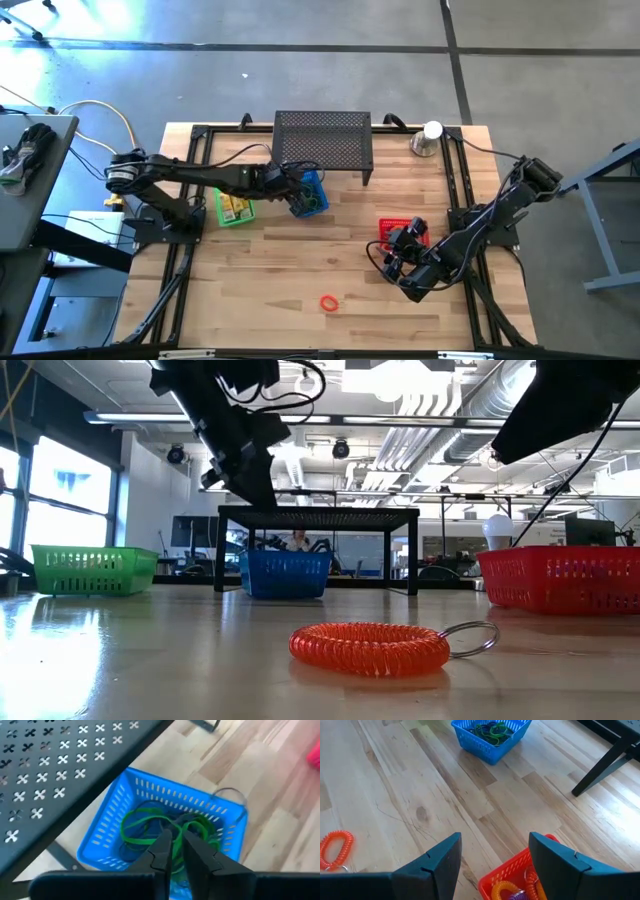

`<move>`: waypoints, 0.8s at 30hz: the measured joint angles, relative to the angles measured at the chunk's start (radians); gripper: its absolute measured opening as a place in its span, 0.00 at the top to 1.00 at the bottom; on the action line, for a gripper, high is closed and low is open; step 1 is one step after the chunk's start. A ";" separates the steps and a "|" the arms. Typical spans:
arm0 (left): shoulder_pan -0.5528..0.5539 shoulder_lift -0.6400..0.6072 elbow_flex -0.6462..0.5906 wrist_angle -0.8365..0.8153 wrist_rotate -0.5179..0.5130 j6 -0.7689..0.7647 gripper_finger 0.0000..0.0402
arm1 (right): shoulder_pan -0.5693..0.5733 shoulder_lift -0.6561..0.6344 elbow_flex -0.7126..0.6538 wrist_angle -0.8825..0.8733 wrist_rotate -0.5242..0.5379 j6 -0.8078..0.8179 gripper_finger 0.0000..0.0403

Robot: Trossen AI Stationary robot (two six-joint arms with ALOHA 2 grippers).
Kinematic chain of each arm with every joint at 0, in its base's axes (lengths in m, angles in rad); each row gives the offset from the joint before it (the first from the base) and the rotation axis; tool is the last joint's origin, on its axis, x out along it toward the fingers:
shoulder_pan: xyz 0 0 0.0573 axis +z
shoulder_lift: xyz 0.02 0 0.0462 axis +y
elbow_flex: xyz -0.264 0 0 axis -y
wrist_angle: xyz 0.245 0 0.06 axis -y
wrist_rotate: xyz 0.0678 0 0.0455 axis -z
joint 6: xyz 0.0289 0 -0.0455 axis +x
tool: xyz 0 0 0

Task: Pick & Place Office Desk Supplies
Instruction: Put the violet rubber band into the blue basket, then put the red spring keychain into the red basket

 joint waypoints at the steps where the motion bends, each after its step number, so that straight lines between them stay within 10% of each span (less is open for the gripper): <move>1: 0.000 0.006 0.000 -0.001 -0.015 0.010 0.89 | 0.000 0.000 0.000 0.000 0.000 0.000 0.45; 13: -0.016 -0.021 0.000 0.048 -0.065 0.019 0.83 | 0.000 0.000 0.000 0.006 -0.003 -0.015 0.45; 24: -0.204 -0.102 0.000 0.118 0.488 0.042 0.83 | -0.008 0.000 0.000 0.058 0.019 -0.095 0.45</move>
